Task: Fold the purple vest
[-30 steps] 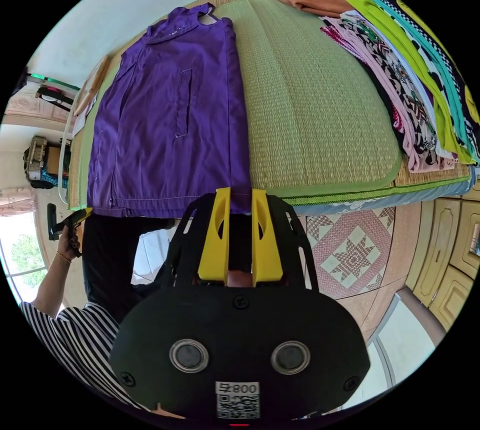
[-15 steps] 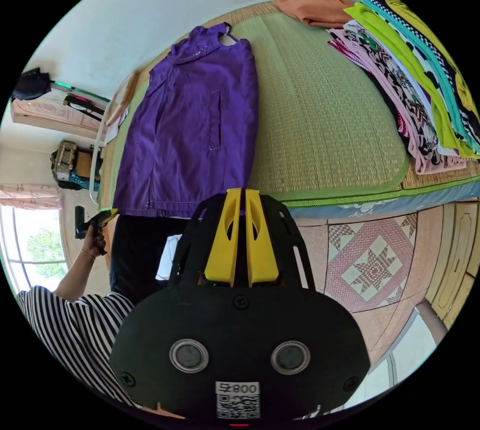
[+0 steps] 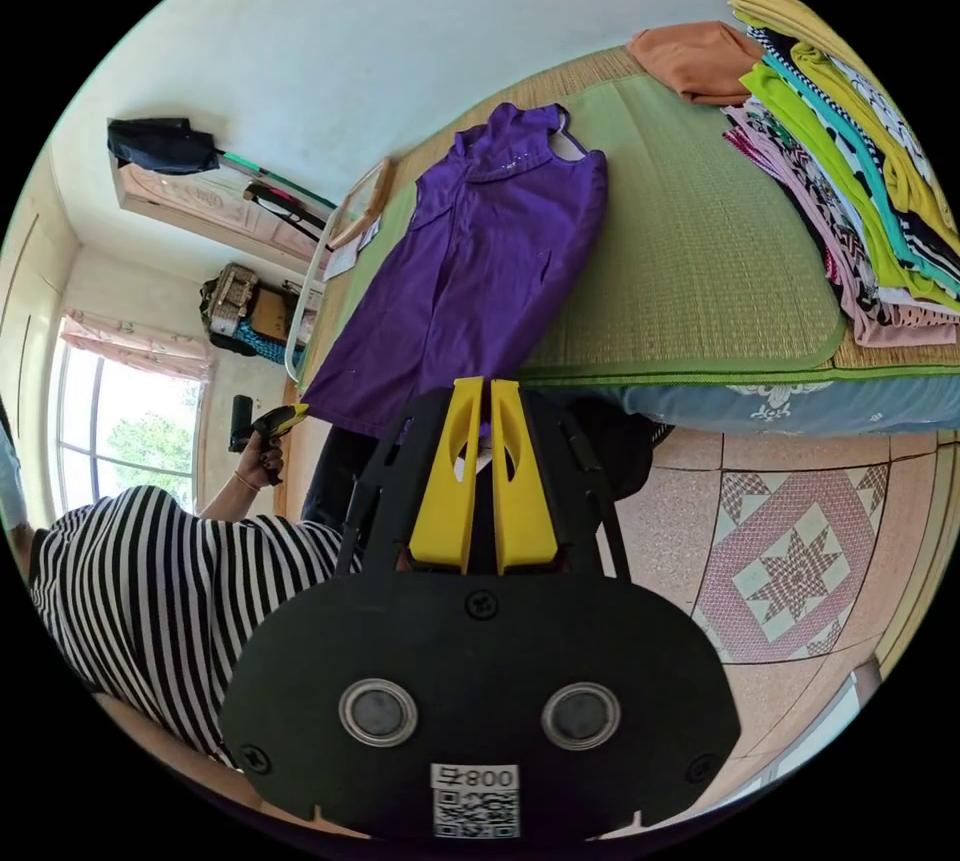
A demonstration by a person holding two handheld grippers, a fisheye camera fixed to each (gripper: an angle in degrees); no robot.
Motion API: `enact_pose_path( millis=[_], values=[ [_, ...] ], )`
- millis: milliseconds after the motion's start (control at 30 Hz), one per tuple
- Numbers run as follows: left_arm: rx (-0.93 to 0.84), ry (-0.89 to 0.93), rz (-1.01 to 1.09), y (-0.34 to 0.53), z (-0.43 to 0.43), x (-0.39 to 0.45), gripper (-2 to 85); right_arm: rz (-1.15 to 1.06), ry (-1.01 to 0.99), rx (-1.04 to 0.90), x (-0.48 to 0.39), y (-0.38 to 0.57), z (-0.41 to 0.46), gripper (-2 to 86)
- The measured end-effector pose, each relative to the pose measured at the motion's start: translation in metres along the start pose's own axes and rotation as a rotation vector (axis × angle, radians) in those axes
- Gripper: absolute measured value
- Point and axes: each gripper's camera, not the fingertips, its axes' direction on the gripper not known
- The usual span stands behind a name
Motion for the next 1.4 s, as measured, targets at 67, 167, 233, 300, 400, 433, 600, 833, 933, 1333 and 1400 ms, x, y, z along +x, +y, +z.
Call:
enact_pose_path(
  millis=[67, 167, 233, 300, 400, 433, 600, 833, 933, 1333, 1400],
  values=[
    [0.006, 0.018, 0.008, 0.01, -0.017, 0.006, 2.0, -0.012, -0.014, 0.001, -0.002, 0.01, -0.013, 1.1],
    [0.006, 0.047, 0.021, 0.026, -0.045, 0.015, 2.0, -0.028, -0.032, 0.001, -0.004, 0.027, -0.034, 1.1],
    [0.007, 0.059, 0.033, 0.036, -0.061, 0.021, 2.1, -0.039, -0.052, 0.003, -0.004, 0.04, -0.051, 1.2],
    [0.01, 0.071, 0.044, 0.047, -0.082, 0.029, 2.1, -0.047, -0.059, 0.013, -0.005, 0.05, -0.065, 1.2],
    [0.031, 0.097, 0.057, 0.06, -0.108, 0.038, 2.2, -0.061, -0.077, 0.034, -0.004, 0.065, -0.087, 1.1],
    [0.037, 0.104, 0.061, 0.063, -0.114, 0.04, 2.2, -0.069, -0.086, 0.044, -0.005, 0.07, -0.095, 1.1],
    [0.095, 0.147, 0.096, 0.083, -0.16, 0.058, 2.2, -0.11, -0.111, 0.082, -0.008, 0.089, -0.128, 1.1],
    [0.144, 0.177, 0.146, 0.112, -0.206, 0.08, 2.2, -0.175, -0.124, 0.131, -0.012, 0.121, -0.168, 1.2],
    [0.162, 0.204, 0.154, 0.126, -0.222, 0.085, 2.2, -0.184, -0.124, 0.148, -0.01, 0.136, -0.182, 1.2],
    [0.199, 0.259, 0.212, 0.149, -0.275, 0.101, 2.0, -0.197, -0.108, 0.215, -0.004, 0.182, -0.229, 1.1],
    [0.2, 0.27, 0.225, 0.148, -0.282, 0.106, 1.9, -0.194, -0.105, 0.221, -0.003, 0.186, -0.233, 1.1]
  ],
)
